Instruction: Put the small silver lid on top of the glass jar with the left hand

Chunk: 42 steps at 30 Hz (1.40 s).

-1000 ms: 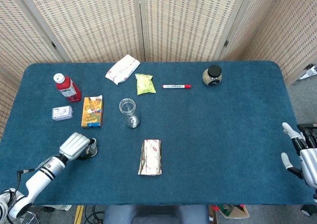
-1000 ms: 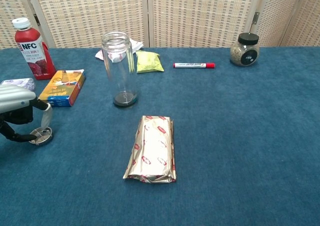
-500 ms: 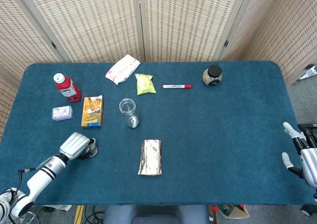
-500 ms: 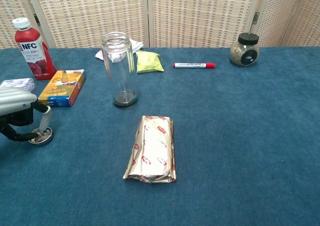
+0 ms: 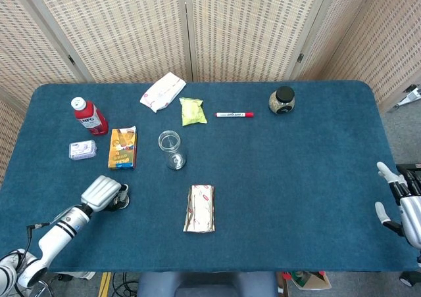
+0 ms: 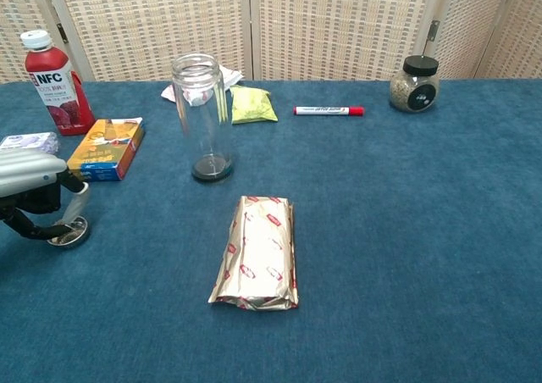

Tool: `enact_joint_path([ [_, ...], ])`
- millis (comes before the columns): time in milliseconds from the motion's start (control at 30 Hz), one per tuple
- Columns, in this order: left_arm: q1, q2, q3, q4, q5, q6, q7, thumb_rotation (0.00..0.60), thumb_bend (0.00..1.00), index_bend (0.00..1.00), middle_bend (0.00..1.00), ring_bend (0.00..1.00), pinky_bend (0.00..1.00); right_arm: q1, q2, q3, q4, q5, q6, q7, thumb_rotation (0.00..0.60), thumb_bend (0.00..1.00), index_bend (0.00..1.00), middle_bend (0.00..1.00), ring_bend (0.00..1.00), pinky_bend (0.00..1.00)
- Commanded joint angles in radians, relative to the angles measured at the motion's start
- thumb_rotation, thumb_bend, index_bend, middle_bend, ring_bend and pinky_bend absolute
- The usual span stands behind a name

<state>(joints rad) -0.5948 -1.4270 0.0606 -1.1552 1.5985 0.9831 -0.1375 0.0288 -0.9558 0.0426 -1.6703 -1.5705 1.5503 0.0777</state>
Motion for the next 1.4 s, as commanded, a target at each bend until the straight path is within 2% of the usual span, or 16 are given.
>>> enact_joint_path([
  [33, 0.000, -0.001, 0.001, -0.001, -0.001, 0.003, -0.006, 0.600, 0.39, 0.63, 1.00, 0.95, 1.00, -0.001, 0.000, 0.000, -0.001, 0.000, 0.001, -0.001, 0.600, 0.42, 0.05, 0.23, 0.07, 0.13],
  [400, 0.004, 0.012, -0.008, -0.038, -0.023, 0.014, -0.014, 0.600, 0.40, 0.63, 1.00, 0.95, 1.00, -0.004, 0.002, 0.000, -0.002, -0.001, 0.006, 0.000, 0.600, 0.42, 0.05, 0.23, 0.07, 0.13],
  [733, 0.014, 0.105, -0.040, -0.172, -0.066, 0.037, -0.004, 0.600, 0.44, 0.63, 1.00, 0.95, 1.00, -0.006, -0.001, 0.001, 0.004, -0.005, 0.011, 0.008, 0.600, 0.42, 0.05, 0.23, 0.07, 0.13],
  [1133, -0.039, 0.315, -0.146, -0.442, -0.141, 0.021, 0.078, 0.600, 0.44, 0.63, 1.00, 0.95, 1.00, 0.000, -0.006, 0.002, 0.012, -0.013, 0.008, 0.013, 0.600, 0.42, 0.05, 0.23, 0.07, 0.13],
  [1400, -0.115, 0.385, -0.214, -0.535, -0.180, -0.043, 0.127, 0.600, 0.44, 0.63, 1.00, 0.95, 1.00, 0.005, -0.006, 0.004, 0.006, -0.019, 0.007, 0.008, 0.600, 0.42, 0.05, 0.23, 0.07, 0.13],
])
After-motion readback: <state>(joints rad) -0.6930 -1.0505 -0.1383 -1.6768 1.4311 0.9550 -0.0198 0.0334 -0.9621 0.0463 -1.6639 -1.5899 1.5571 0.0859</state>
